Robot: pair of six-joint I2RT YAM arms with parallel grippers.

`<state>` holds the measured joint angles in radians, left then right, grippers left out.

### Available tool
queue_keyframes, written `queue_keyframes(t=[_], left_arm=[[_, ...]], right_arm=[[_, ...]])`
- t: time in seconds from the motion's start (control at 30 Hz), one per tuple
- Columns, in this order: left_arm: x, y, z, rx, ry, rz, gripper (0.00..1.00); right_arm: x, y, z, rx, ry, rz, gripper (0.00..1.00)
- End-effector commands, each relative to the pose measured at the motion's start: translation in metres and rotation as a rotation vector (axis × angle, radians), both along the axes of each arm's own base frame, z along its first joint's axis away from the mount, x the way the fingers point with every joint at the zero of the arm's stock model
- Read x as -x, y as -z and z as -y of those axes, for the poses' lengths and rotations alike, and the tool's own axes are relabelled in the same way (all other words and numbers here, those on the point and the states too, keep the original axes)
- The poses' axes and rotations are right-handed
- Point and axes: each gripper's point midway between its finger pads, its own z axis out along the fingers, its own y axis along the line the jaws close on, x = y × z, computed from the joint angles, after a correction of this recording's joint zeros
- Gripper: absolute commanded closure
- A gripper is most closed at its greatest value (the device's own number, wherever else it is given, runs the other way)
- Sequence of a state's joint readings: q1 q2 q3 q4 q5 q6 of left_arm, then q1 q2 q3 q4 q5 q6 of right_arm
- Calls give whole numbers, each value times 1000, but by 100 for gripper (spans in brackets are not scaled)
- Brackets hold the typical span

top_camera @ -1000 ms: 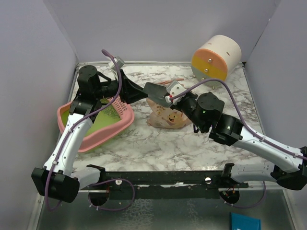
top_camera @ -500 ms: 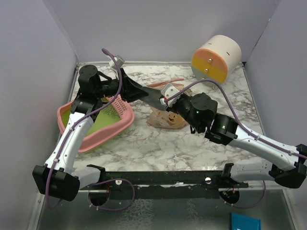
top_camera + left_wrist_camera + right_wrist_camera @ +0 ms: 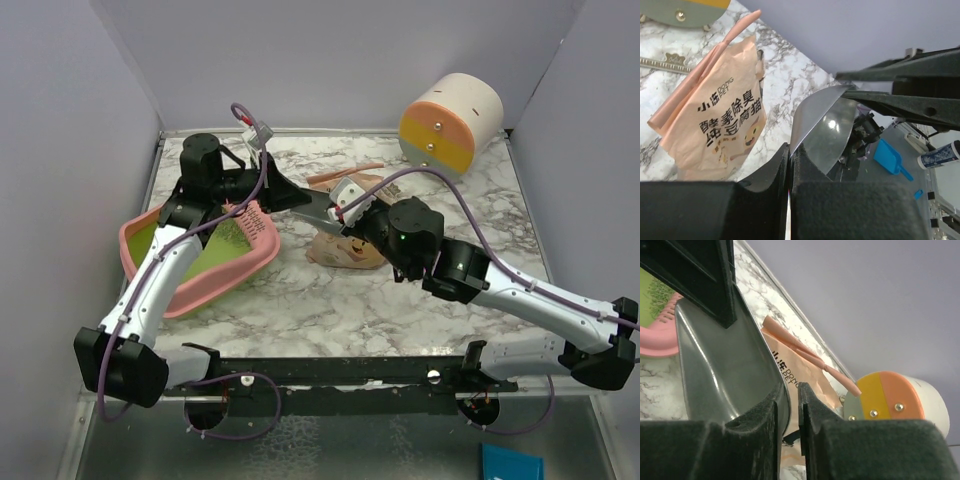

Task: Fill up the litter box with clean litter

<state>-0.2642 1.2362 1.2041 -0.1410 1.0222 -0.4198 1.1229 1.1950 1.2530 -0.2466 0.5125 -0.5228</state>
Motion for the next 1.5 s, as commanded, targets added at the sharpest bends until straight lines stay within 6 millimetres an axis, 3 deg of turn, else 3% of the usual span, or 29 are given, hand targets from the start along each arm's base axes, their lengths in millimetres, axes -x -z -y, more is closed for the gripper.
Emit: queue_keyframes(t=[0.0,0.07,0.23,0.3,0.43,0.6,0.77,1.0,1.2,1.47], left_arm=[[-11,27,-1,-37,-65,-77,100],[-14,30,-1,-3,-92,-70,100],[-20,35,-3,99,-185,-101,100],[-25,28,-6,140,-229,-107,100],[-35,-6,-18,263,-333,-93,100],[-48,-39,-43,409,-470,-92,100],[-51,-43,-55,558,-517,-165,100],[-58,-29,-48,549,-487,-205,100],[-57,-15,-28,520,-457,-234,100],[-53,-12,2,495,-404,-241,100]], right_arm=[[1,-41,13,-205,62,33,70],[3,-46,14,-274,70,1,52],[3,-67,22,-472,42,-149,37],[-12,-74,36,-545,14,-263,37],[-43,-81,70,-649,-39,-424,38],[-70,-61,98,-790,-222,-699,45],[-51,-44,91,-865,-493,-876,46],[-35,-25,89,-869,-521,-912,44],[-33,-29,88,-863,-539,-869,41],[-45,-33,82,-859,-534,-846,41]])
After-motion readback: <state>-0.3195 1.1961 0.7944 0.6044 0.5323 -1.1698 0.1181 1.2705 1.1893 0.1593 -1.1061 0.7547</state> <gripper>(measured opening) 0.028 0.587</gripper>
